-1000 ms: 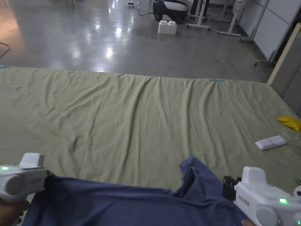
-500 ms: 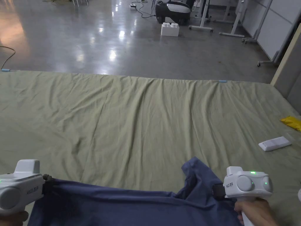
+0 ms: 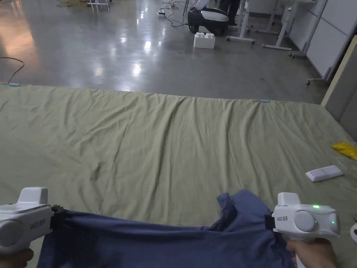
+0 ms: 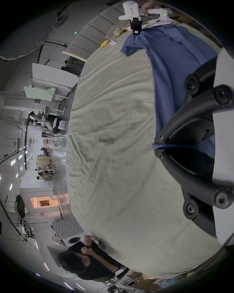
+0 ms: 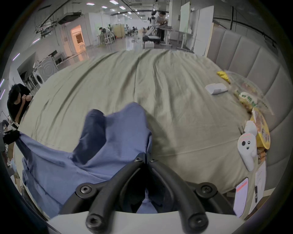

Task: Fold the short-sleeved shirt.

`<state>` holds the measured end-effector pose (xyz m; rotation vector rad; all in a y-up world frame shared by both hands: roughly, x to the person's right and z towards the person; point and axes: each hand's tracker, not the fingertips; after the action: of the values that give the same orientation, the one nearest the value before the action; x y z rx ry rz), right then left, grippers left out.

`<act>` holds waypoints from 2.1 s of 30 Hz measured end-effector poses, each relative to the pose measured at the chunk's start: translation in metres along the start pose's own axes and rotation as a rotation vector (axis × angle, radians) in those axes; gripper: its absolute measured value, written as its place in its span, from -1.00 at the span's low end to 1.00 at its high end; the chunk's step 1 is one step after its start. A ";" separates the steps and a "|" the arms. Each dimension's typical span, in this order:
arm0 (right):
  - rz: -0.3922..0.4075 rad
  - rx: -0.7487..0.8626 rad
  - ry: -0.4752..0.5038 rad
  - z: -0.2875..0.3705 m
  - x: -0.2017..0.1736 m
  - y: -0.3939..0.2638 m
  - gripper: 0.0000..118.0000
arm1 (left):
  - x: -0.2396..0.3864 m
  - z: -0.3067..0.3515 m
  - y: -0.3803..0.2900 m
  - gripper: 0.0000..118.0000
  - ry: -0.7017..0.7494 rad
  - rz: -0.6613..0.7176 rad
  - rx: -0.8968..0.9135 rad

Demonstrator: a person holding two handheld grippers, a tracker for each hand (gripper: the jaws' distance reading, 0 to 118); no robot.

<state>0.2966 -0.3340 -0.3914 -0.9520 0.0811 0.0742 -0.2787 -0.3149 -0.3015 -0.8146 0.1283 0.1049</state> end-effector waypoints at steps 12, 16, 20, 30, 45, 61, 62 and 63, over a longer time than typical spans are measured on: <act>0.081 0.095 -0.012 0.114 -0.007 -0.040 -0.98 | -0.028 0.079 -0.024 -0.90 -0.060 0.047 0.094; 0.107 0.104 -0.013 0.140 -0.006 -0.069 -0.98 | -0.034 0.105 -0.043 -0.90 -0.078 0.045 0.113; 0.137 0.071 -0.015 0.157 -0.005 -0.102 -0.98 | -0.041 0.125 -0.072 -0.90 -0.094 0.078 0.104; 0.139 -0.085 -0.047 0.128 -0.006 -0.178 -0.98 | -0.040 0.105 -0.151 -0.90 -0.038 0.031 -0.137; 0.156 -0.100 -0.182 0.103 -0.024 -0.198 -0.15 | -0.029 0.067 -0.168 -0.51 0.038 -0.058 -0.218; 0.013 0.682 -0.077 0.186 -0.093 -0.102 0.56 | 0.054 0.121 -0.061 -0.09 0.068 -0.050 0.383; 0.009 0.717 -0.075 0.188 -0.100 -0.097 0.55 | 0.062 0.124 -0.057 -0.09 0.078 -0.056 0.415; 0.005 0.746 -0.081 0.189 -0.108 -0.092 0.52 | 0.068 0.128 -0.053 -0.16 0.081 -0.056 0.441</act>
<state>0.2054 -0.2359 -0.1961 -0.2027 0.0310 0.0791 -0.1942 -0.2546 -0.1867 -0.3820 0.1971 -0.0109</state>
